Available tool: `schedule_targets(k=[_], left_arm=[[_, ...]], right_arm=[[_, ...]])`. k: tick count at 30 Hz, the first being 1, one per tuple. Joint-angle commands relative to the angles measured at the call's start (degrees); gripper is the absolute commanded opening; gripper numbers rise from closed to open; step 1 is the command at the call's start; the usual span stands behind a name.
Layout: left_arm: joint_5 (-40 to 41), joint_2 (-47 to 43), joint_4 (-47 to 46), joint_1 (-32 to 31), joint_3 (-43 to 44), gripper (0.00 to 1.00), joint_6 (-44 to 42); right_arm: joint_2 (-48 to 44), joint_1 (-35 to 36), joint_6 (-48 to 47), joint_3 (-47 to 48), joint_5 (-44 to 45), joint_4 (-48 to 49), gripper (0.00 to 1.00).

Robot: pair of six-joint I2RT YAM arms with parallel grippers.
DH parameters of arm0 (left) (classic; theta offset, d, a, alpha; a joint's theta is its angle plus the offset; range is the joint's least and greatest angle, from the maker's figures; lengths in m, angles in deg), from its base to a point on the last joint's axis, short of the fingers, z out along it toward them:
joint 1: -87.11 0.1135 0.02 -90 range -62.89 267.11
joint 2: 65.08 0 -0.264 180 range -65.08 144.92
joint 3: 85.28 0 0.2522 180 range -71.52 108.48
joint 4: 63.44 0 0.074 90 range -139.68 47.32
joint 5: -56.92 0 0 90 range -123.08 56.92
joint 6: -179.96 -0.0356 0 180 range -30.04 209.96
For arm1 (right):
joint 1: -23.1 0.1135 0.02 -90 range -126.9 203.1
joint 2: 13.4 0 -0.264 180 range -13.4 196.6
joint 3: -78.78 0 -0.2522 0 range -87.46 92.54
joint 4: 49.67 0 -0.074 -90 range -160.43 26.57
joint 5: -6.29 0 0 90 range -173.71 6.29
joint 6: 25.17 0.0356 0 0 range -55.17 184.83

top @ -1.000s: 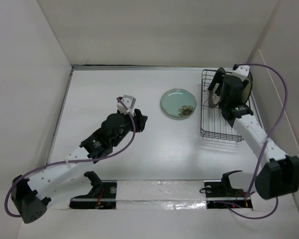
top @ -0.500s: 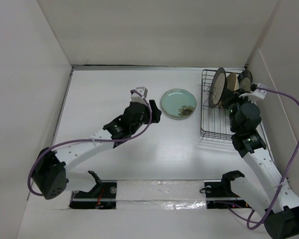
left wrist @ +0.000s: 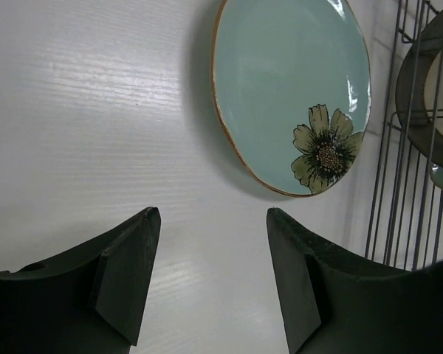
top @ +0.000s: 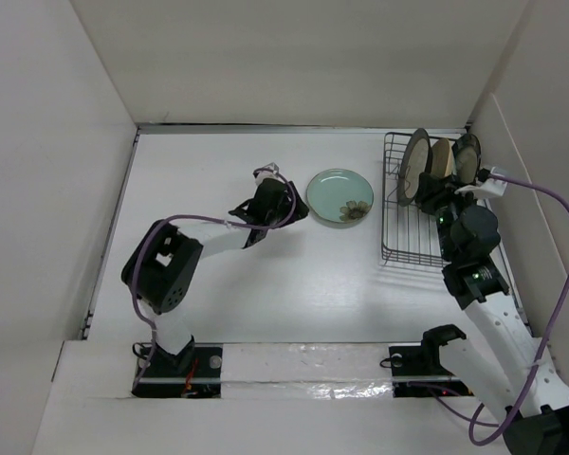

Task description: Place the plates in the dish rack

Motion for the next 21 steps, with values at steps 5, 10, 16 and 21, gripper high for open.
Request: schedule_targets(k=[5, 10, 16, 21], left_arm=[[-3.48, 9.55, -2.94, 0.34, 11.41, 0.56, 1.74], [-3.31, 17.11, 0.05, 0.34, 18.45, 0.53, 1.30], [-2.52, 20.89, 1.90, 0.34, 21.62, 0.48, 1.39], [-2.34, 24.05, 2.43, 0.34, 23.55, 0.45, 2.26]], right_arm=[[-0.95, -1.03, 0.61, -0.41, -2.79, 2.43, 0.37], [-1.66, -1.03, 0.70, -0.41, -2.79, 2.07, 0.37], [-2.45, -1.56, 0.70, -0.33, -2.71, 1.72, 0.37], [-2.01, -1.56, 1.14, -0.59, -3.41, 2.34, 0.37]])
